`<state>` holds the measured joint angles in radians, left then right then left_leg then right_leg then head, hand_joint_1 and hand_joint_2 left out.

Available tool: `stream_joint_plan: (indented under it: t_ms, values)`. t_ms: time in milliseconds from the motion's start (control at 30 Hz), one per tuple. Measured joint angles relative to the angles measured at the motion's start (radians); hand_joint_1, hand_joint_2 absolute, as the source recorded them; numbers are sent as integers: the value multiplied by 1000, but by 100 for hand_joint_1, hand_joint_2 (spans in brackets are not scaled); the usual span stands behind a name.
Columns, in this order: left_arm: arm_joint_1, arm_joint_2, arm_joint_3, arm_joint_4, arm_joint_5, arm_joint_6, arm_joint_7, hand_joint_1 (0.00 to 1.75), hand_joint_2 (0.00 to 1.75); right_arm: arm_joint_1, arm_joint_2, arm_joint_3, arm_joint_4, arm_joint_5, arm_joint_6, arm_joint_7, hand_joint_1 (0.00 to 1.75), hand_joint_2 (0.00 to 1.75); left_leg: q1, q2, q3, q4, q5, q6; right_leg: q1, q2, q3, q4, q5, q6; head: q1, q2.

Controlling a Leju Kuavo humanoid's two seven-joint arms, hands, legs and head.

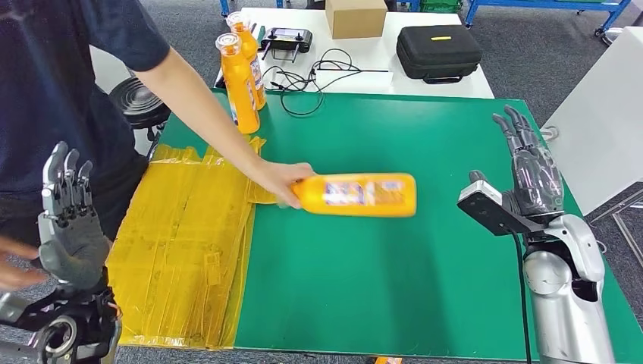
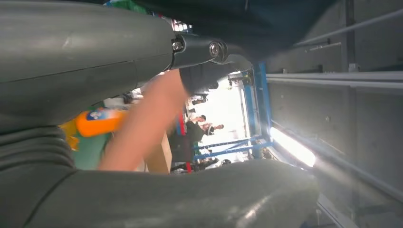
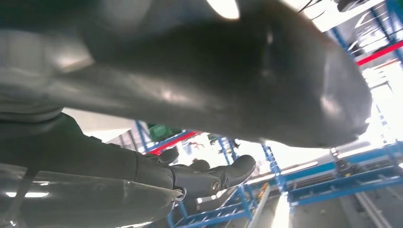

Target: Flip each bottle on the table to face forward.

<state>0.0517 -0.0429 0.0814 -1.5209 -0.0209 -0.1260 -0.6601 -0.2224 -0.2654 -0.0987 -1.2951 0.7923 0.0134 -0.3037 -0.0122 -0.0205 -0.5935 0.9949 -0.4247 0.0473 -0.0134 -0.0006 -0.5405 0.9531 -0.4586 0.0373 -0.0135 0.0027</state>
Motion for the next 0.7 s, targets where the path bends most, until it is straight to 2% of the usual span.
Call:
stream_joint_plan:
  t_ms: [233, 700]
  values:
    - [77, 12, 10, -67, 14, -1, 2, 0, 0, 6, -25, 32, -10, -28, 6, 14, 0, 0, 0, 0, 0, 0, 0, 0, 0, 0, 0, 0, 0, 0, 0, 0]
    - [116, 20, 11, -111, 22, 6, 5, 0, 0, 32, -52, 58, -34, -52, 12, 19, 0, 0, 0, 0, 0, 0, 0, 0, 0, 0, 1, 0, 0, 0, 0, 0]
